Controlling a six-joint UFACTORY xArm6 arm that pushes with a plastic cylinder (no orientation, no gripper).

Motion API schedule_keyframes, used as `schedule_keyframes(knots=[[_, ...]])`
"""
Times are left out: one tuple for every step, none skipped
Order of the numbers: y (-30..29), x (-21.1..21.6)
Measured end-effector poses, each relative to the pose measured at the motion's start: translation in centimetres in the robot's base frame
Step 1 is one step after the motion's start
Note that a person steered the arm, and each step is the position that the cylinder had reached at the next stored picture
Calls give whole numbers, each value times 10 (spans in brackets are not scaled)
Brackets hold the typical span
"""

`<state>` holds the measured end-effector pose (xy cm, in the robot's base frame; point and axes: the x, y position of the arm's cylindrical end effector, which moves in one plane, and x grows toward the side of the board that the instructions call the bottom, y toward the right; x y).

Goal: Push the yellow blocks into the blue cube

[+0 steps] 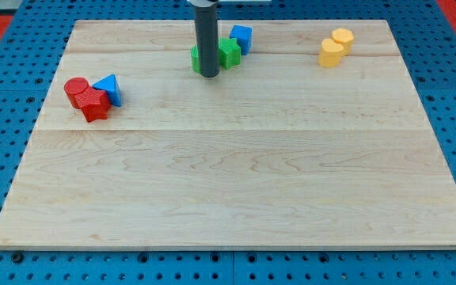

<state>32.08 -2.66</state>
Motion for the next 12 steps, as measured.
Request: schedule_keyframes(knots=[[52,30],[192,32],[282,-17],[268,-53],[208,-58],[158,-73],[213,-84],[204,-112],[138,-92],[72,-70],[141,-96],[245,-121]])
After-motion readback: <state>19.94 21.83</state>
